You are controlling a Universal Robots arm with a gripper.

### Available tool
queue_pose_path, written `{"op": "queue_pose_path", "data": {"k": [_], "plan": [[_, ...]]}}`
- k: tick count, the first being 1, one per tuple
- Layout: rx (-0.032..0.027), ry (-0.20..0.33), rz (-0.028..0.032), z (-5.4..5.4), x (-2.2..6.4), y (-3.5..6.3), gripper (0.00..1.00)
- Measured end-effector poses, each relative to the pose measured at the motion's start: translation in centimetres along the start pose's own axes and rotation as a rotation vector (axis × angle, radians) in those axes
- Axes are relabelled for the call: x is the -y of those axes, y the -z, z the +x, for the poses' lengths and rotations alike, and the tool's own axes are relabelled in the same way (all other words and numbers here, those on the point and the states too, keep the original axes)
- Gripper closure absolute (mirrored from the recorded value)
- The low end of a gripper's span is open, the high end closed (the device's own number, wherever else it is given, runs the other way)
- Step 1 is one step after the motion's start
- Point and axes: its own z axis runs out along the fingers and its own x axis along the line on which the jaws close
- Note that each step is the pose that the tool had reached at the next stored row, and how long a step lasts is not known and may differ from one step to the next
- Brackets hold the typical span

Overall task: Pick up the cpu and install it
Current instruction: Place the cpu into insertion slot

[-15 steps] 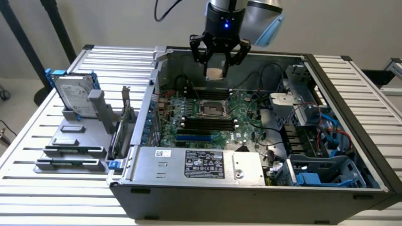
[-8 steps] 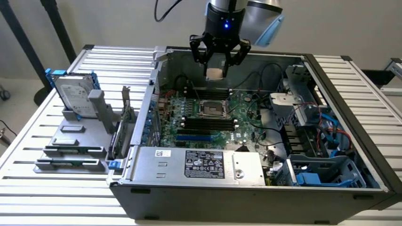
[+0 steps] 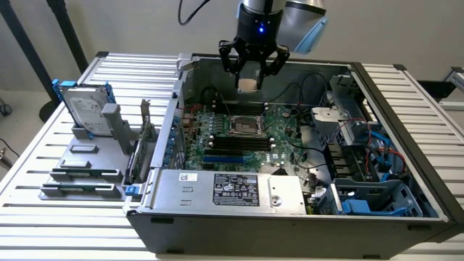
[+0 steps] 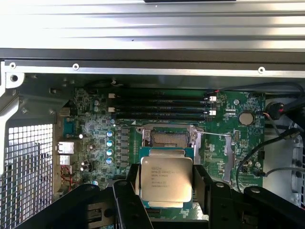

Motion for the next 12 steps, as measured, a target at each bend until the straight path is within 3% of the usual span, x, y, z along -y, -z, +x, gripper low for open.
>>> {"op": "queue_pose_path", "data": {"k": [5, 12], "plan": [[0.0011, -0.013, -0.0003, 0.03, 0.0, -0.03, 0.45], [0.0105, -0.126, -0.0045, 0.03, 0.02, -0.25, 0.45]]}}
